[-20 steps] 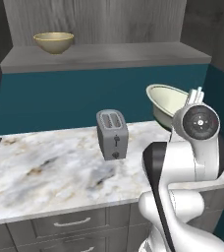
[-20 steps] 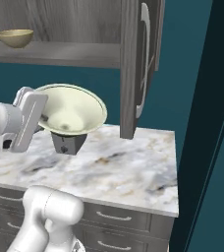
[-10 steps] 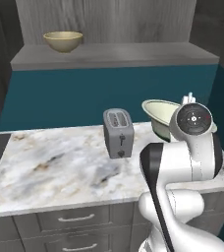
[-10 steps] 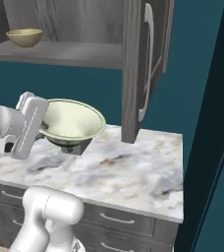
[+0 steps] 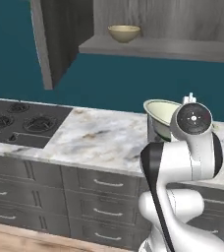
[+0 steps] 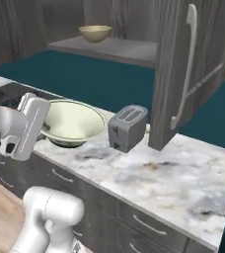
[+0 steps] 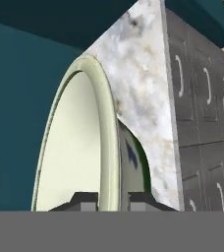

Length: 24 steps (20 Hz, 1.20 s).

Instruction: Take the smaller bowl and place it next to the appetizer plate on the dining counter , and place the larger bowl next to the plate with cooked food.

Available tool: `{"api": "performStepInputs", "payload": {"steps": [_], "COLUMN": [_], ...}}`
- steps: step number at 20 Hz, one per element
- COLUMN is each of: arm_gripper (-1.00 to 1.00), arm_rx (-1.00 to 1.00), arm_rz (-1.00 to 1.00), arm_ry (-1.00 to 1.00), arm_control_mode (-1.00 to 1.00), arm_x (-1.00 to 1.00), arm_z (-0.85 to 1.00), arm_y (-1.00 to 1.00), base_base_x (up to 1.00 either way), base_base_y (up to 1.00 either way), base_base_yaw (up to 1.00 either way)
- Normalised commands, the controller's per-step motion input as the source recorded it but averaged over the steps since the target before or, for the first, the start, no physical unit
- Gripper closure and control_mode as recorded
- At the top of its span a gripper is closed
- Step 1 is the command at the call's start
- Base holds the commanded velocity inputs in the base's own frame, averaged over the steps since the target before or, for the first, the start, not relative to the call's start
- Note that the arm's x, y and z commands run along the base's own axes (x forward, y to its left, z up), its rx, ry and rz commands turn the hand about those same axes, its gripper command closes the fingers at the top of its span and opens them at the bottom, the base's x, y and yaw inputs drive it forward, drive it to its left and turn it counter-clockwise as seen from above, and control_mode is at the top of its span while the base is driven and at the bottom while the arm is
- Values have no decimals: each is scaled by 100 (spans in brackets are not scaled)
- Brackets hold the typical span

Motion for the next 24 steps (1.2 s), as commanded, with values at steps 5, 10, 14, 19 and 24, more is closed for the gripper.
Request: {"api": "performStepInputs", "payload": {"steps": [5,10,14,19,24], "arm_gripper": [100,100,100,100,100], "arm_rx": [0,0,0,0,0], "arm_rz": [0,0,0,0,0], "arm_ry": [0,0,0,0,0], "arm_control_mode": [100,100,100,100,100], "arm_x": [0,0,0,0,0], "arm_z": [0,0,0,0,0], "arm_y": [0,0,0,0,0], "base_base_x": [-29,-6,-29,-35,-59], "base_base_y": [10,6,15,33,31], "base_base_yaw": [70,68,68,67,63]}}
